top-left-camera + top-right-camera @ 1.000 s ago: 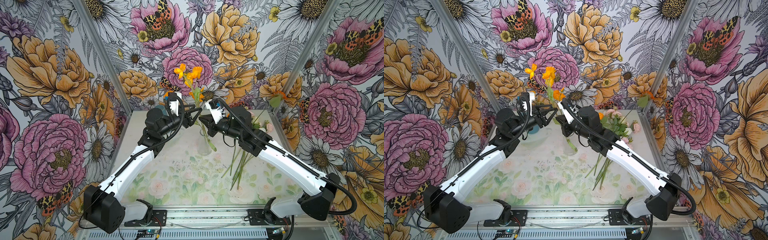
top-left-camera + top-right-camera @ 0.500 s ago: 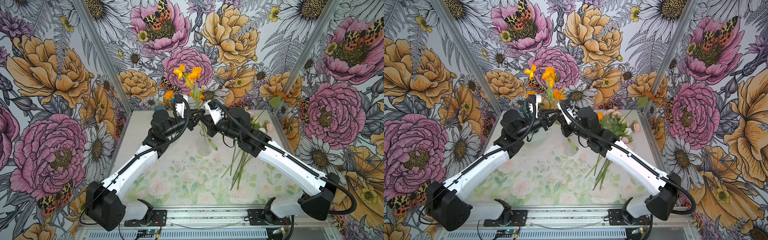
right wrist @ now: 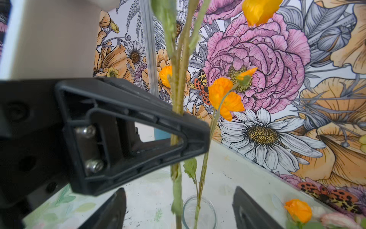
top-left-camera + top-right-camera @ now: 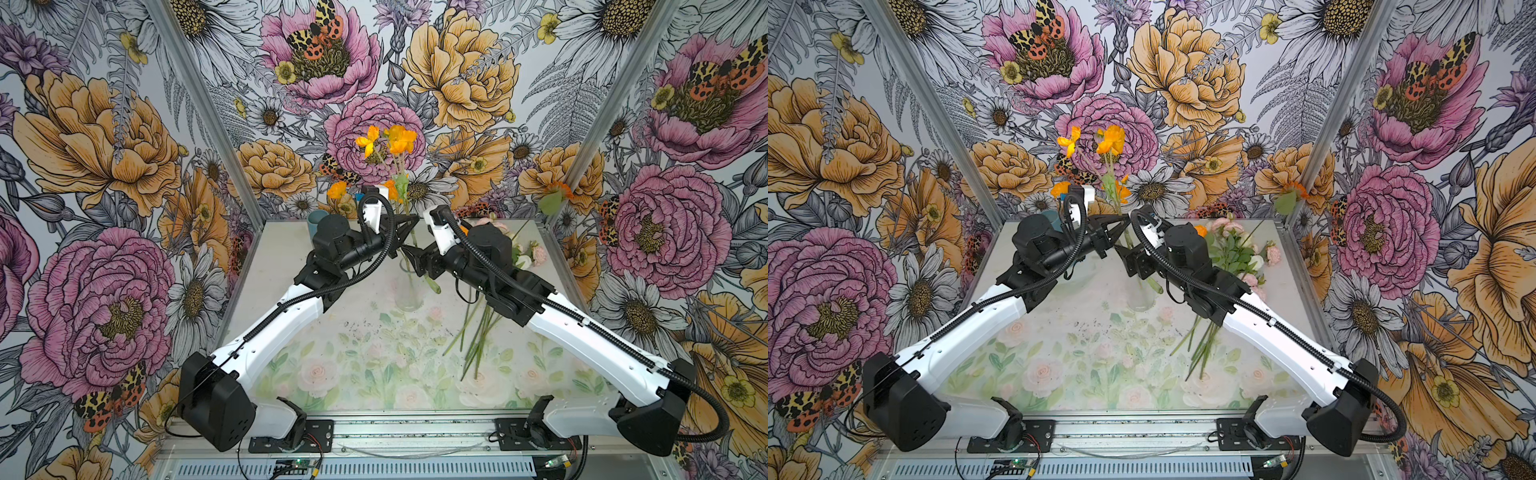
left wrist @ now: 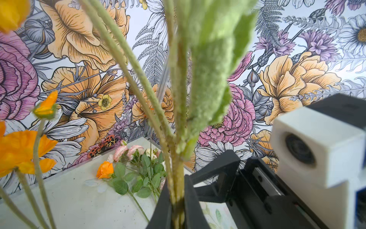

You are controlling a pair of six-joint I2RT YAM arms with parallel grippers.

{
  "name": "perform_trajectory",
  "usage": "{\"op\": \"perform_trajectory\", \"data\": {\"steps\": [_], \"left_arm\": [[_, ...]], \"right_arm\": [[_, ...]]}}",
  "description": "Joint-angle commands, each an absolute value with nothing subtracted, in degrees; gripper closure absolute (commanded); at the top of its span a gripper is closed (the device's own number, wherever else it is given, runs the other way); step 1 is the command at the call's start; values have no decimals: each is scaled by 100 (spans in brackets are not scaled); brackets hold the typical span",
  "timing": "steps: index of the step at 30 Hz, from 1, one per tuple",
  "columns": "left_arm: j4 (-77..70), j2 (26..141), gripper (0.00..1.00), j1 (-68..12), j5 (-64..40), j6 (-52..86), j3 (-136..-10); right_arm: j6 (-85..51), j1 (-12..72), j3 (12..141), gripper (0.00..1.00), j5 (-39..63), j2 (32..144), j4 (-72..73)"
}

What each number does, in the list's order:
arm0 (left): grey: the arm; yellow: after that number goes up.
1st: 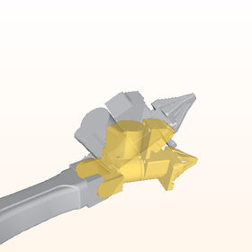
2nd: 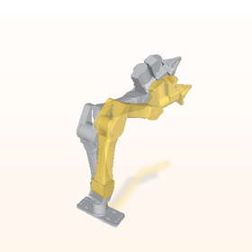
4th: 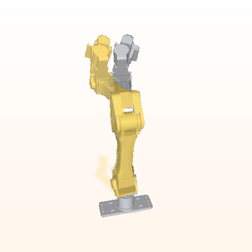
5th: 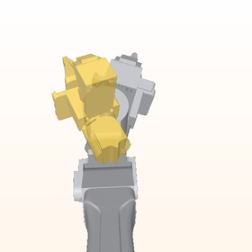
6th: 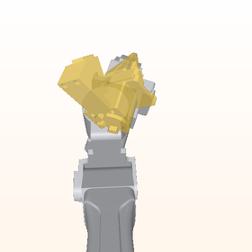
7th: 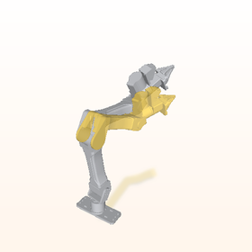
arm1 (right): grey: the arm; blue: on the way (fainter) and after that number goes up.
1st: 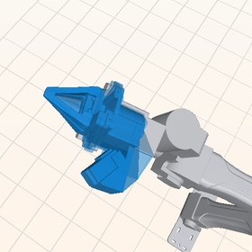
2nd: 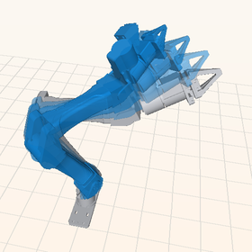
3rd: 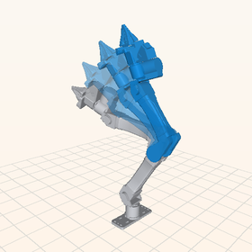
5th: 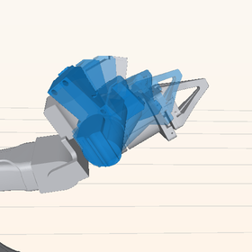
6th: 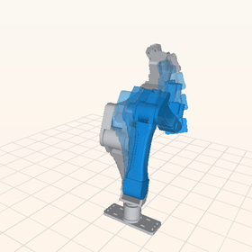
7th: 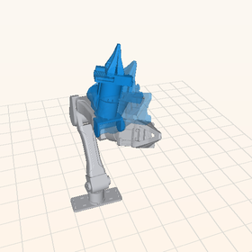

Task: Arrange flowers in a vase
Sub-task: Place the flower in the vase.

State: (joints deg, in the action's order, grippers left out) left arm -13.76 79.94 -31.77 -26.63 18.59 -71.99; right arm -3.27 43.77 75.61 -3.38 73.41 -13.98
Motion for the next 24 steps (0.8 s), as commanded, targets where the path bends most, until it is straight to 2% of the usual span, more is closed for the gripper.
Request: {"op": "perform_trajectory", "data": {"steps": [1,12,24], "left_arm": [[-1321,8222,99,-3256,-2389,1247,-7617],[406,8752,99,-3914,-1020,-1143,-8923],[528,8512,99,-4009,-519,-1492,-8597]], "right_arm": [[-662,4245,7324,5,-679,6829,-1533],[-1176,3904,6629,2,-390,6231,-1876],[-1318,3898,6547,2,-258,6293,-1873]]}}
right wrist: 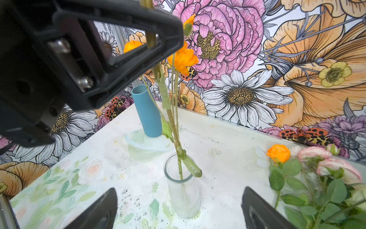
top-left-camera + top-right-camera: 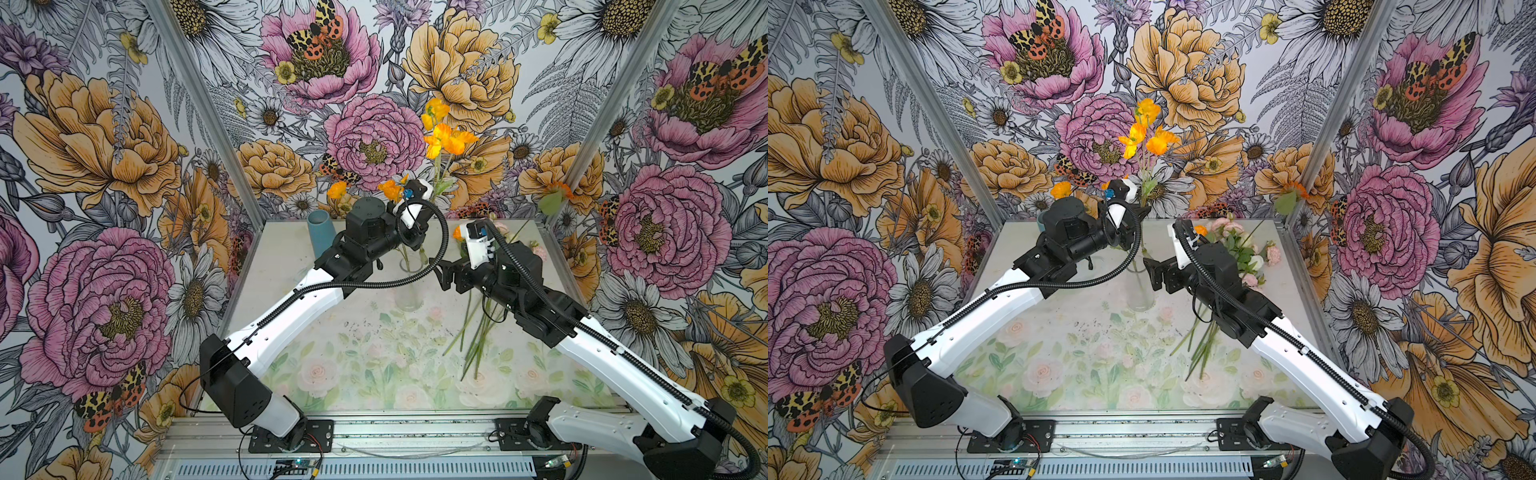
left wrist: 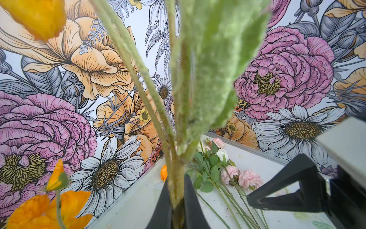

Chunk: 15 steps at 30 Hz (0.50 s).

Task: Arrange flowers in a vase
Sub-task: Place the flower in the vase.

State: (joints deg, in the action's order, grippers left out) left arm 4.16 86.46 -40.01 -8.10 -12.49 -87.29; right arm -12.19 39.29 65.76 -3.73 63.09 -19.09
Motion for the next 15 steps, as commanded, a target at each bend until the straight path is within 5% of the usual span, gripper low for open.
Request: {"op": "perform_trajectory", "data": {"steps": [1,15], "left_arm": [[527,8524,99,-4010,-489,-1517,-8596],[383,8051,99,-3930,-281,-1222,-8316]], "right_arm": [[-1317,3900,6546,2,-247,6280,-1872],[-1375,3900,6523,3,-70,6405,-1865]]}}
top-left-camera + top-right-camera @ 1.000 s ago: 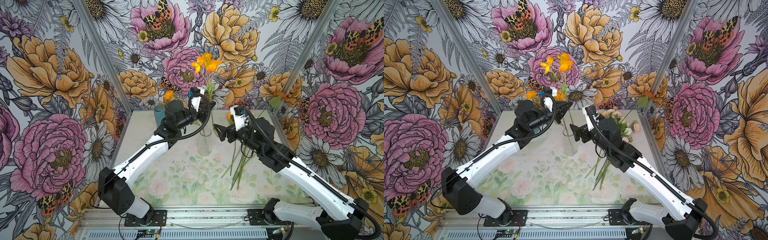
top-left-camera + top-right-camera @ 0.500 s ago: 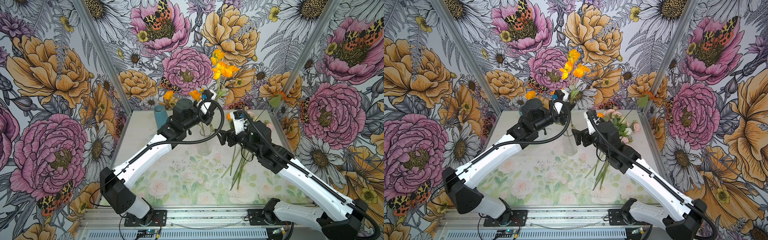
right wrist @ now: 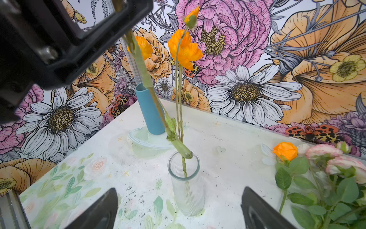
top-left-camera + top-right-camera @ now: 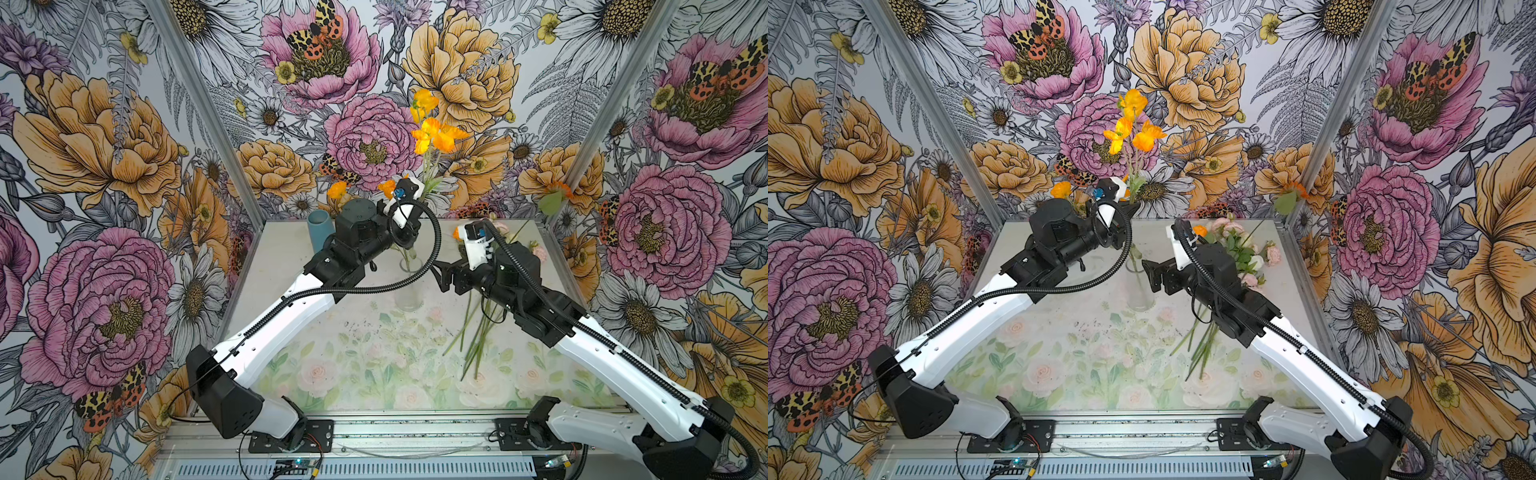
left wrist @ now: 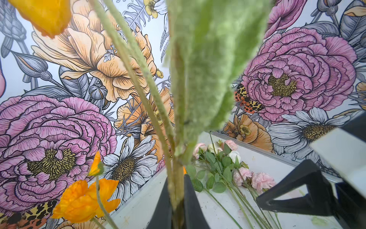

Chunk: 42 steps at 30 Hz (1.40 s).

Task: Arrange flowers in a vase
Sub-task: Place the flower in the vase.

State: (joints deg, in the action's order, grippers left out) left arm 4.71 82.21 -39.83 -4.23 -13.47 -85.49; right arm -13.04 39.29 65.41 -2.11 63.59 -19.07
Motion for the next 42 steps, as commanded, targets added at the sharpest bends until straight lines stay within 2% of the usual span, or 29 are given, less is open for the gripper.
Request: {"op": "perform_trajectory", "data": {"steps": [1,11,20,34,38,42], "left_arm": [[351,7997,99,-3931,-294,-1165,-8295],[281,8302,98,-3803,-744,-765,-8093],[784,8803,97,-3874,-1247,-1298,-8198],[541,9581,92,-3894,-1165,-1720,-7776],[471,9655,87,-3920,-1070,-1757,-7714],[386,9642,74,-3912,-900,-1775,-7614]], "right_arm": [[-1376,3897,6522,3,-70,6407,-1863],[-1398,3912,6522,2,36,6468,-1867],[-1417,3911,6447,2,26,6504,-1865],[-1426,3911,6227,2,-141,6433,-1856],[-1434,3911,6205,2,-149,6412,-1867],[-1432,3912,6222,2,-158,6464,-1863]]}}
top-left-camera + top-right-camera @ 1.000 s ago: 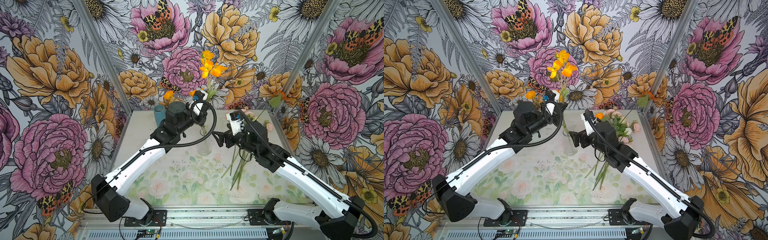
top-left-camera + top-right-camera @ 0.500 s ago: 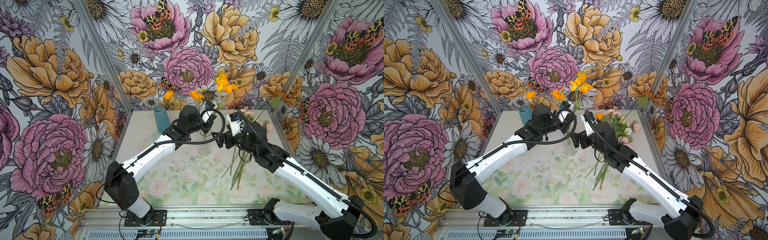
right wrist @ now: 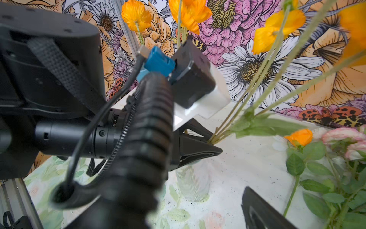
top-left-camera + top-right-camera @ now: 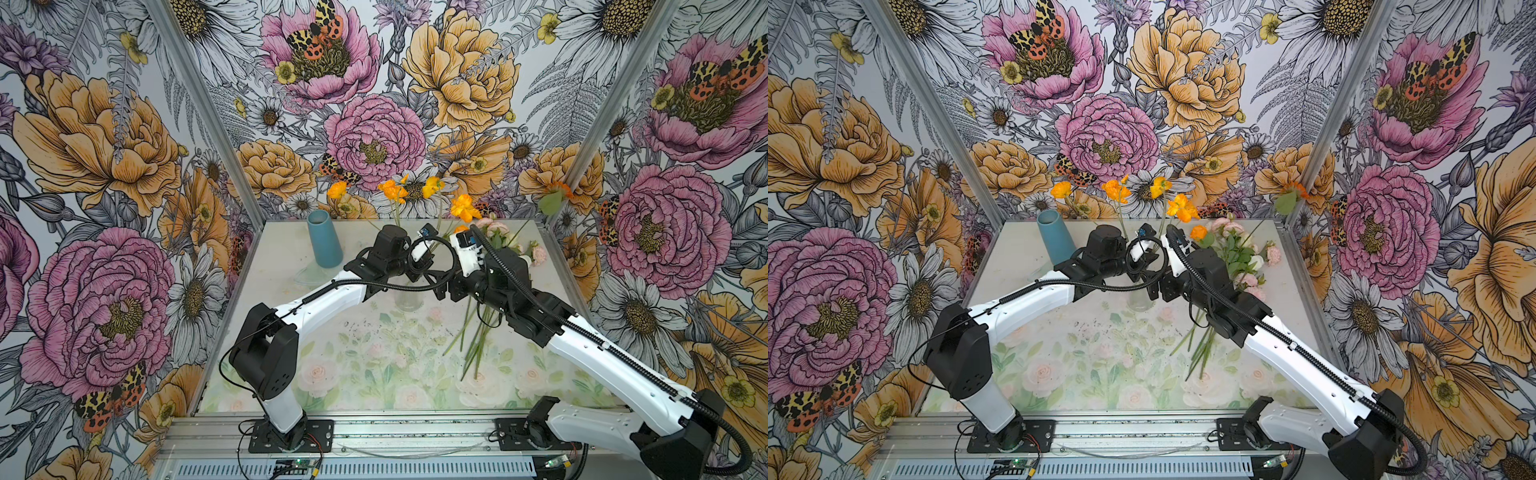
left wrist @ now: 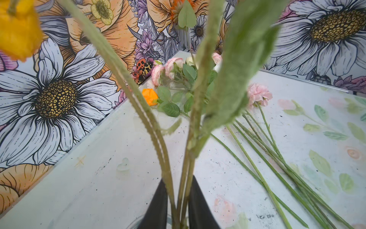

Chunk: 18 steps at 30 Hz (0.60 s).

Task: Arrange flowers in a vase
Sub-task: Place the flower in the vase.

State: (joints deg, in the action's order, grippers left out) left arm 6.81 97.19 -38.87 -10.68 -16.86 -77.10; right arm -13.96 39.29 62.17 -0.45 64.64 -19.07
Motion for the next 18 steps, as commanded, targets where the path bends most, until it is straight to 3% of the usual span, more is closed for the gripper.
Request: {"op": "perform_trajectory", "data": {"steps": [1,9,14,18], "left_arm": [[372,9642,73,-3911,-872,-1767,-7596],[251,9484,60,-3902,-718,-1741,-7364],[-134,9144,42,-3906,-631,-1705,-6995],[-304,8834,34,-3913,-667,-1697,-6759]], "right_arm": [[-1426,3911,6231,1,-158,6477,-1855],[-1419,3912,6302,1,-112,6582,-1861],[-1450,3911,6280,2,-330,6567,-1862],[-1472,3911,6285,2,-294,6532,-1863]]}}
